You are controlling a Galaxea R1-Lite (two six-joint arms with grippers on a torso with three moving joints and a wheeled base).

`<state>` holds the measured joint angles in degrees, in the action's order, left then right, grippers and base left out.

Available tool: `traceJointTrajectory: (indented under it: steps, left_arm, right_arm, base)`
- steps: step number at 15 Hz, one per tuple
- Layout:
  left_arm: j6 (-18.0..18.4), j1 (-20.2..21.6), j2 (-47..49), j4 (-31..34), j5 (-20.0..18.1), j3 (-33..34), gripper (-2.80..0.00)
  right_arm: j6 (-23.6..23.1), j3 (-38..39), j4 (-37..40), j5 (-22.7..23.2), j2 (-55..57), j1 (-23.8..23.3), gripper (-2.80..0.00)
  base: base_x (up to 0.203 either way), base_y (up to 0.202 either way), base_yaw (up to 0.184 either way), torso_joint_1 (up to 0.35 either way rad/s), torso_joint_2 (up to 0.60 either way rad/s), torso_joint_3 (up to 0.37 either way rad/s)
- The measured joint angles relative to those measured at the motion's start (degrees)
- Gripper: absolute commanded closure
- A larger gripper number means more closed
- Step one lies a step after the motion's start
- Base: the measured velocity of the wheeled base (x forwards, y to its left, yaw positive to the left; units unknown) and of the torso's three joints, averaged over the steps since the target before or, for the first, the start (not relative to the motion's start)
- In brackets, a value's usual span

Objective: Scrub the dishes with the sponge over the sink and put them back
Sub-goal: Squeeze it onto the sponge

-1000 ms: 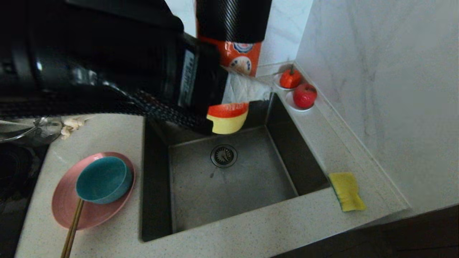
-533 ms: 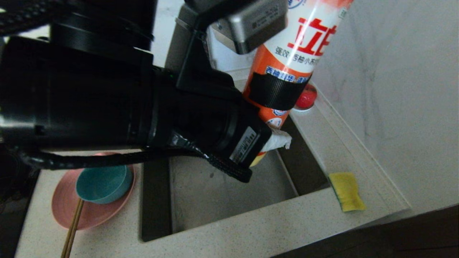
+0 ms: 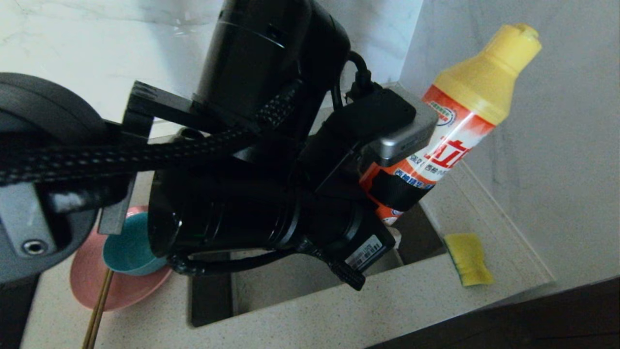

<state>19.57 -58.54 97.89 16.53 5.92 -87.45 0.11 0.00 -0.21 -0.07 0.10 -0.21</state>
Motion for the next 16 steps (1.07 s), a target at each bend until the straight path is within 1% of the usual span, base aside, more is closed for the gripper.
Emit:
traceJointTrajectory:
  steps: [2, 4, 9, 10, 14, 16]
  left_arm:
    - [0.8, -0.6, 1.0, 0.3, 0.1, 0.9, 0.00]
    - [2.5, -0.9, 2.0, 0.2, 0.7, 2.1, 0.00]
    - [3.4, -2.2, 4.5, 0.1, 1.2, 3.7, 0.00]
    - [4.3, -2.3, 5.0, 0.0, 1.3, 4.5, 0.00]
    - [5.9, -2.5, 7.1, 0.0, 3.3, 6.6, 0.00]
    - [6.9, -2.6, 8.1, -0.1, 3.7, 8.2, 0.00]
  right_arm:
    - [0.0, 0.0, 0.0, 0.0, 0.0, 0.0, 0.00]
    - [0.0, 0.0, 0.0, 0.0, 0.0, 0.0, 0.00]
    - [0.0, 0.0, 0.0, 0.0, 0.0, 0.0, 0.00]
    - [0.0, 0.0, 0.0, 0.0, 0.0, 0.0, 0.00]
    - [0.0, 0.0, 0.0, 0.0, 0.0, 0.0, 0.00]
    - [0.0, 0.0, 0.0, 0.0, 0.0, 0.0, 0.00]
  base:
    - [0.000, 0.000, 0.000, 0.000, 0.00, 0.000]
    - [0.000, 0.000, 0.000, 0.000, 0.00, 0.000]
    - [0.000, 0.000, 0.000, 0.000, 0.00, 0.000]
    - [0.000, 0.000, 0.000, 0.000, 0.00, 0.000]
    - [0.000, 0.000, 0.000, 0.000, 0.00, 0.000]
    - [0.000, 0.000, 0.000, 0.000, 0.00, 0.000]
